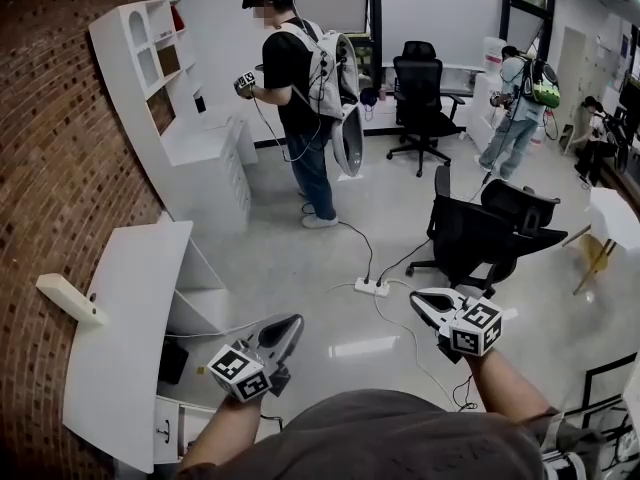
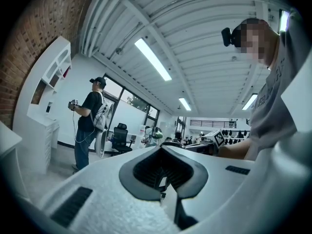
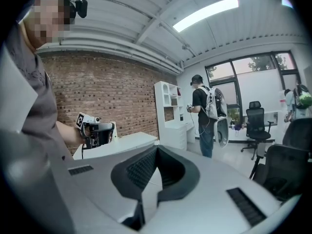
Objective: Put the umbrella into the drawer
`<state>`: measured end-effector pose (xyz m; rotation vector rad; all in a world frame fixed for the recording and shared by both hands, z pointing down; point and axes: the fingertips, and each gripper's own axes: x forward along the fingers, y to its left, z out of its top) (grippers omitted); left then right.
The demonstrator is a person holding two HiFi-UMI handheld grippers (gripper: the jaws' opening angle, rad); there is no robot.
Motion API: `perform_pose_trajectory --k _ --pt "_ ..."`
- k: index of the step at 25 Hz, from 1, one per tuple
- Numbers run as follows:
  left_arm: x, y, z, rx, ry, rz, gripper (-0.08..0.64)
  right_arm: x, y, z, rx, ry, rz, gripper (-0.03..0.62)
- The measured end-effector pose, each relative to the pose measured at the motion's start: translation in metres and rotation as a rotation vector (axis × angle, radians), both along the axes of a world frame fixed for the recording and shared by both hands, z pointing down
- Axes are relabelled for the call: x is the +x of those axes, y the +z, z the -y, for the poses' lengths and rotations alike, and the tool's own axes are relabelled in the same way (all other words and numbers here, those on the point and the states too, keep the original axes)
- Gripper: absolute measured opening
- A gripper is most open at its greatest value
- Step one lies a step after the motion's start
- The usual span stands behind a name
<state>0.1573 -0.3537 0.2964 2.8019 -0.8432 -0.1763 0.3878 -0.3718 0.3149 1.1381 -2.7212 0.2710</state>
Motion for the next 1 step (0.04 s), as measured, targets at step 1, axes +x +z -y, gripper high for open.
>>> perform_pose_trajectory --k 1 --pt "-0.0002 0.0003 0.0010 -0.001 -0.001 -0.002 0.002 0.0000 -0.0009 0.0012 0.002 0.000 0.000 -0.009"
